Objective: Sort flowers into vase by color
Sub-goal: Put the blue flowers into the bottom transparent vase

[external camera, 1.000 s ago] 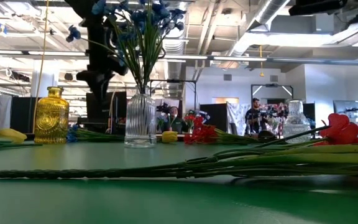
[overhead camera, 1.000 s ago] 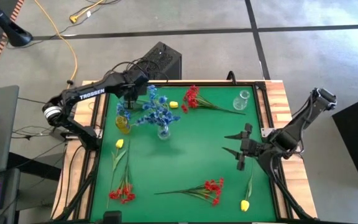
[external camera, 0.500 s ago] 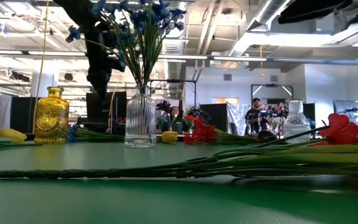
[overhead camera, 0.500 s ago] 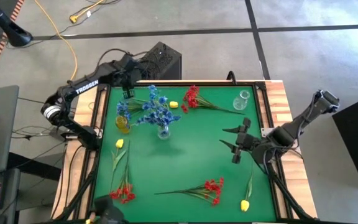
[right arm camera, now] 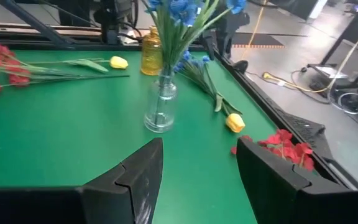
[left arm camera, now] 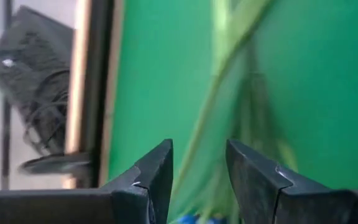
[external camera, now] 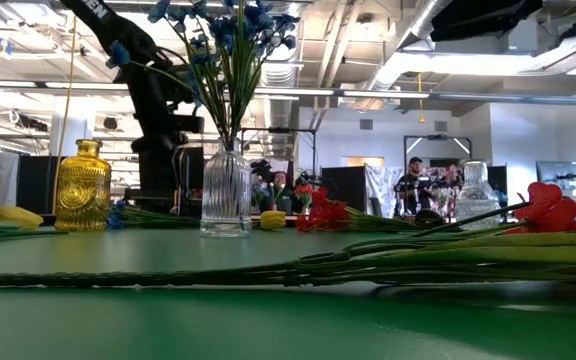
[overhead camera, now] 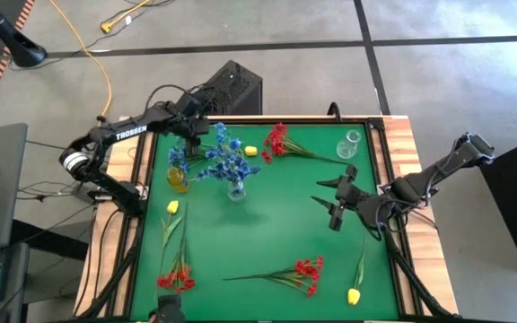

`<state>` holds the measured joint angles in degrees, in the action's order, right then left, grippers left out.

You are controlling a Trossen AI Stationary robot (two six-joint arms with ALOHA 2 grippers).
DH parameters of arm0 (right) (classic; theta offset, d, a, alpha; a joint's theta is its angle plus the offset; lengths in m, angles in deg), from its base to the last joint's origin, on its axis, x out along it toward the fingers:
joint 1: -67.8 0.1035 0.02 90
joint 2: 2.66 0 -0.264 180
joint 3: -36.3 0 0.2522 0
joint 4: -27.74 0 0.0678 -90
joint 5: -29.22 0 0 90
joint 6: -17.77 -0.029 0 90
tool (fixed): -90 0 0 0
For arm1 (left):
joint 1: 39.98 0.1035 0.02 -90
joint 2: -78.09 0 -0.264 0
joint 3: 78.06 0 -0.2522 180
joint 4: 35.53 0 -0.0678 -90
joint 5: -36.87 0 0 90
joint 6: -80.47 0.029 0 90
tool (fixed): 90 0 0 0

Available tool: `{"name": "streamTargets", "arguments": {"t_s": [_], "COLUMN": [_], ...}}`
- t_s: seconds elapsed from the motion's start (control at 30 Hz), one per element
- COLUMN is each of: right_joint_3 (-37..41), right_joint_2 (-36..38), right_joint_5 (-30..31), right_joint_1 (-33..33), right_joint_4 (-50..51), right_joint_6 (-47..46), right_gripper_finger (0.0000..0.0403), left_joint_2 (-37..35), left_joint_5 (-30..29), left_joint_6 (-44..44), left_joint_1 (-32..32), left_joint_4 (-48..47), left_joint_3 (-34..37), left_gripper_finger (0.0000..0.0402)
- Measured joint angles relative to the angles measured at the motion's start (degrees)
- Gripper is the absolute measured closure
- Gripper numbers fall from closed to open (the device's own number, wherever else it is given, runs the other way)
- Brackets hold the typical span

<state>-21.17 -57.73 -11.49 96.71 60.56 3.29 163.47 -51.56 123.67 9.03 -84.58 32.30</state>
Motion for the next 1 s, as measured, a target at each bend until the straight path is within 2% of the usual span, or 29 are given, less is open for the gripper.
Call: {"name": "streamTargets", "arguments": {"t_s": [0.13,0.37,0.57,0.83,1.0], "right_joint_3": [0.0,0.0,0.0,0.0,0.0], "right_joint_2": [0.0,0.0,0.0,0.0,0.0], "right_joint_5": [-0.1,-0.1,-0.5,-1.4,-1.5], "right_joint_1": [-0.2,-0.2,-0.2,-0.2,0.3], "right_joint_4": [-0.3,-2.4,-2.0,-3.1,-5.5], "right_joint_6": [0.0,3.8,4.5,4.5,4.2], "right_gripper_finger": [0.0173,0.0173,0.0173,0.0173,0.0173], "left_joint_2": [0.9,9.0,10.4,11.8,12.8], "left_joint_5": [0.6,-5.6,-4.5,-3.7,-3.9], "left_joint_6": [-0.8,-3.9,-5.1,-6.4,-6.4], "left_joint_1": [-2.5,-5.3,-5.8,-6.3,-7.5], "left_joint_4": [1.3,3.1,2.3,-3.4,-3.0], "left_joint_3": [1.6,0.3,-0.2,-0.1,-0.1], "left_gripper_finger": [0.0265,0.0265,0.0265,0.0266,0.0304]}}
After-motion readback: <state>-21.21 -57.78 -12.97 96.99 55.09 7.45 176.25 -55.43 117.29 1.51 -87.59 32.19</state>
